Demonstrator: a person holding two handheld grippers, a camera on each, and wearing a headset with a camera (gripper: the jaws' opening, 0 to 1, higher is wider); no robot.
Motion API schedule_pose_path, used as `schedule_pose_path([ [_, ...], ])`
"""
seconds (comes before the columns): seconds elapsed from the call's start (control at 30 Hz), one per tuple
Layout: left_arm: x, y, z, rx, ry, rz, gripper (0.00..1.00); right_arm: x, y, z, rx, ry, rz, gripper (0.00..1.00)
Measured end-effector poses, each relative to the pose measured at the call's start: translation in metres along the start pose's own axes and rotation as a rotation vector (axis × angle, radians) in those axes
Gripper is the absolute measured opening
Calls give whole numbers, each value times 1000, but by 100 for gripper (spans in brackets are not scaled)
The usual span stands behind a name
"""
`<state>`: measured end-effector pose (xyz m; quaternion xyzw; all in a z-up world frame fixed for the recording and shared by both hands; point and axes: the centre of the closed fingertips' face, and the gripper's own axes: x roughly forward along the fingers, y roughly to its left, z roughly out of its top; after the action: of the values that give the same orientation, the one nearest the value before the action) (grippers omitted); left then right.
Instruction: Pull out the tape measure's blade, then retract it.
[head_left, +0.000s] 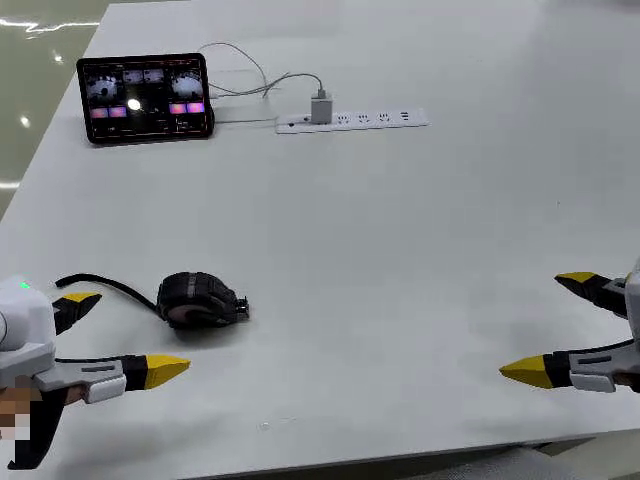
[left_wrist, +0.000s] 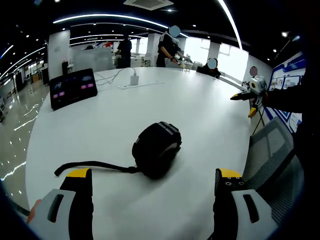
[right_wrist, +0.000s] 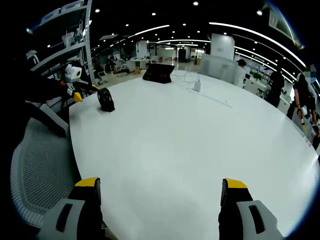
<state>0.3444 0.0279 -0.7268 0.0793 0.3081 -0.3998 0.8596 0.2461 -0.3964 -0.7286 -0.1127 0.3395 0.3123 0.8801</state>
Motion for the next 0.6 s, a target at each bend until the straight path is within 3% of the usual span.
schedule_pose_path([
  [0.6, -4, 0, -4, 18, 30, -11, 99, 2, 8, 0, -28, 12, 31, 99],
])
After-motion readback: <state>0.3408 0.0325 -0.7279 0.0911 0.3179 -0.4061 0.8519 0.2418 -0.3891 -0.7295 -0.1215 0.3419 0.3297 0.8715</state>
